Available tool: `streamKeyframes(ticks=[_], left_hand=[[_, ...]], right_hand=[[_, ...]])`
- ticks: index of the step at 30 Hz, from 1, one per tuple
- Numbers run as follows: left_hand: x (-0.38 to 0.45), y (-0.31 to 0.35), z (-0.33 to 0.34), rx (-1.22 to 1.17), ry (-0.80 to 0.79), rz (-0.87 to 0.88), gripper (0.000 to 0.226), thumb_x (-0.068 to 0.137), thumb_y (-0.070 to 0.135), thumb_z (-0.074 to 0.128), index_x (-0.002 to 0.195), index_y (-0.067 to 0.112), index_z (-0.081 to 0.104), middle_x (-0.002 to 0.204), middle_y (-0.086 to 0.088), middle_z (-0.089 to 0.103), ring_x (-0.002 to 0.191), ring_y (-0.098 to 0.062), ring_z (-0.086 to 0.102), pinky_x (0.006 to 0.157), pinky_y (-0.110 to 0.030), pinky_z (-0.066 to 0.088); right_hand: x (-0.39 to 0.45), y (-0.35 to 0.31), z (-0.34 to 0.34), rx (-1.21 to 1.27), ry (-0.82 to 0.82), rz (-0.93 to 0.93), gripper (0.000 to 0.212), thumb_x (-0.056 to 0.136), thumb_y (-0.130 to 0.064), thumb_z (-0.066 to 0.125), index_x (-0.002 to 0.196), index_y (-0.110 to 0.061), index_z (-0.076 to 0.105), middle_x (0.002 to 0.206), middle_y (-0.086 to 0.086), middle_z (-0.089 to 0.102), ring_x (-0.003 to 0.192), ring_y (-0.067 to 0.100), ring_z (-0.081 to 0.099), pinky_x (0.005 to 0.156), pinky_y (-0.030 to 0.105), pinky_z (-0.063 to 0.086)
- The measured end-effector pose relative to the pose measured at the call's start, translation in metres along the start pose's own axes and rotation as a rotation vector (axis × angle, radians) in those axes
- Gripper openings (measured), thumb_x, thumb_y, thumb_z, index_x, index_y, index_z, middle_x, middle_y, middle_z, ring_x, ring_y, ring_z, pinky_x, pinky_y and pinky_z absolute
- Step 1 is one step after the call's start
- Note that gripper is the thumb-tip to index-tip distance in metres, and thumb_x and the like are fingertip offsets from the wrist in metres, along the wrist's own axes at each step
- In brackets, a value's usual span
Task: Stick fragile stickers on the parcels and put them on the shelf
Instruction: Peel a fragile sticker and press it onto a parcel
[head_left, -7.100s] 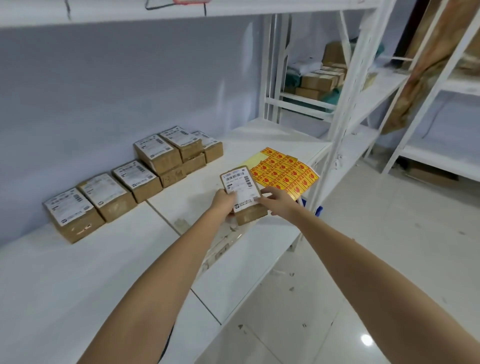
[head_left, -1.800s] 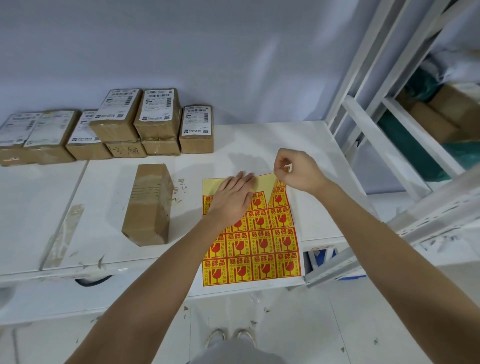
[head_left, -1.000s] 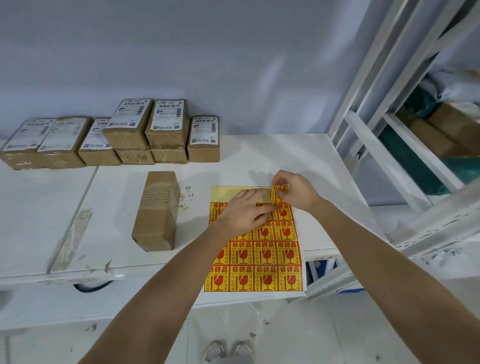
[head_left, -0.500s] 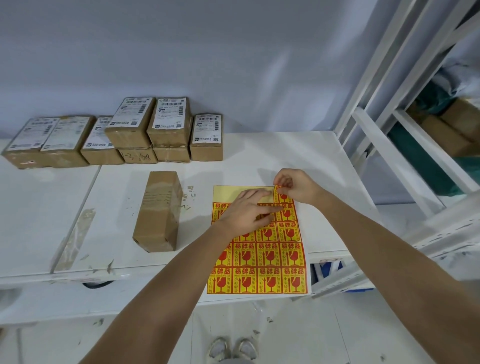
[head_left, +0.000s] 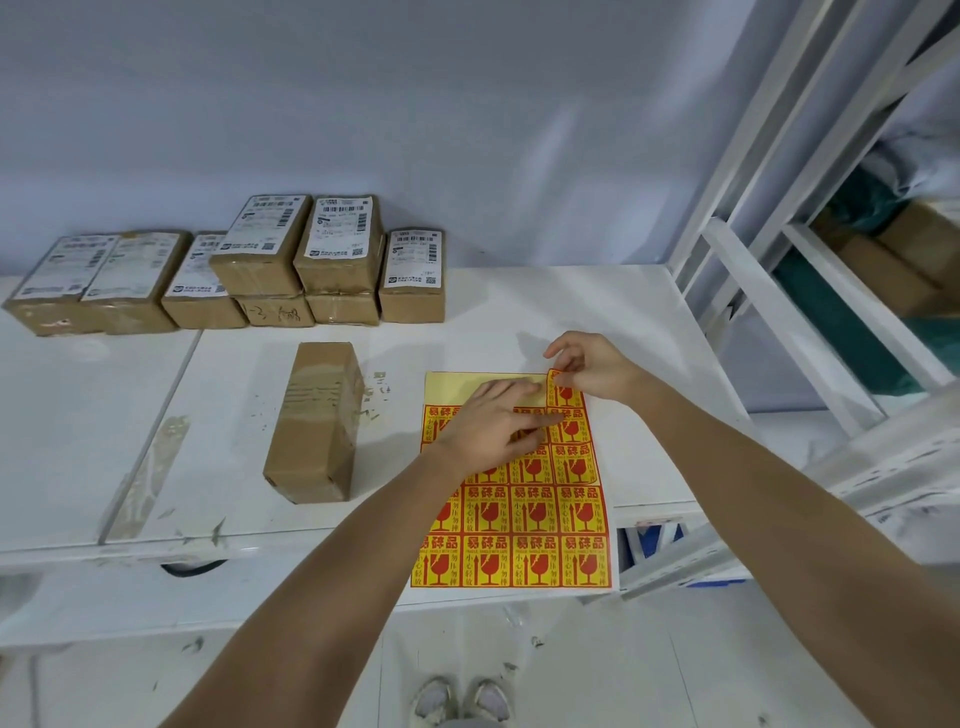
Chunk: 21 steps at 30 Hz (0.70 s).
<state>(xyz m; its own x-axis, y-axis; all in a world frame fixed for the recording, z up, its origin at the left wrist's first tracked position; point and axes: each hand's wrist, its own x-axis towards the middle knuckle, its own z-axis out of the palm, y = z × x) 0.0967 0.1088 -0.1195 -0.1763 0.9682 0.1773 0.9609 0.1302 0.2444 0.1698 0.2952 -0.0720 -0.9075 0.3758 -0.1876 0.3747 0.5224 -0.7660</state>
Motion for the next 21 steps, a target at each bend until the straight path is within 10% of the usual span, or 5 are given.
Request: streamKeyframes(ticks=[21], left_hand=[[-0.003,0.005,-0.008,0.042,-0.047,-0.036,0.037,0.097,0.044,0.039,0.133,0.042,0.048,0.150,-0.004,0.030,0.137,-0.020,0.022,0.113,-0.033,0.012]], right_hand=[[0.011,-0.005,-0.007,-0.052,0.025,-0.021,0.014,0.080,-0.010,0.073,0.093,-0.005,0.067,0.084,0.010,0.063,0.066,0.010,0.056,0.055,0.010,0.047]])
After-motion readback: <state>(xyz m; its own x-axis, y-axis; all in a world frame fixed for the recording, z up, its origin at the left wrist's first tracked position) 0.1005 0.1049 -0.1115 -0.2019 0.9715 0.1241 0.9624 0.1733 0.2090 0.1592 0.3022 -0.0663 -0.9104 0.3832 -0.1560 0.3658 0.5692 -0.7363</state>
